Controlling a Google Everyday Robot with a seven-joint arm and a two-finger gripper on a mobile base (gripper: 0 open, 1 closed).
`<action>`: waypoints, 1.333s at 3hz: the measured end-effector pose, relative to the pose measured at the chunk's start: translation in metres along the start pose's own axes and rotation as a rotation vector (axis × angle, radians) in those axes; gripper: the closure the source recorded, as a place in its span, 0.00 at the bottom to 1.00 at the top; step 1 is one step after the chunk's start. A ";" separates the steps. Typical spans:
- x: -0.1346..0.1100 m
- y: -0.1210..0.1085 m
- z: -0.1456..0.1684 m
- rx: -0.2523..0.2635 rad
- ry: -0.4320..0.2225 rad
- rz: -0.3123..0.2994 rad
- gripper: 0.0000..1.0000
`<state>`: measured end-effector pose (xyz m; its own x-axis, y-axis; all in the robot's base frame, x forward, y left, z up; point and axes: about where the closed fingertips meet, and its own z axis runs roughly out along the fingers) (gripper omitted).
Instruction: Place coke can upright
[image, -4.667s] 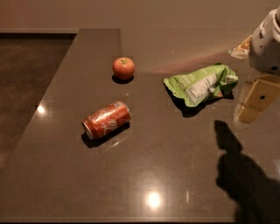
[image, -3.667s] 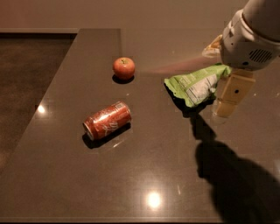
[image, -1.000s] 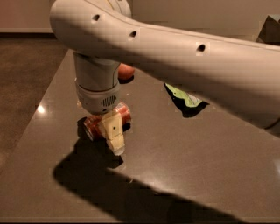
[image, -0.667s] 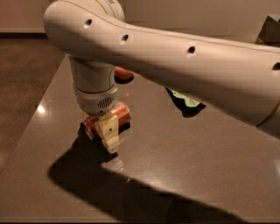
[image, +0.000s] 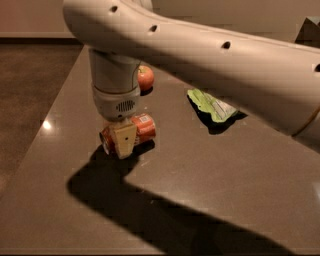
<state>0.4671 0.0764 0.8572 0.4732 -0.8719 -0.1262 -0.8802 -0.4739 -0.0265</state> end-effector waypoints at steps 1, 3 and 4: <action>0.012 -0.002 -0.029 0.029 -0.115 0.076 0.96; 0.027 0.008 -0.063 0.094 -0.504 0.296 1.00; 0.022 0.012 -0.077 0.144 -0.713 0.387 1.00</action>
Offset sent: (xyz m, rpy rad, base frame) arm 0.0122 -0.0503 0.0858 0.5668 0.2678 -0.3566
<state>0.4695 0.0418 0.9303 0.0407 -0.6596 -0.7505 -0.9953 -0.0929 0.0277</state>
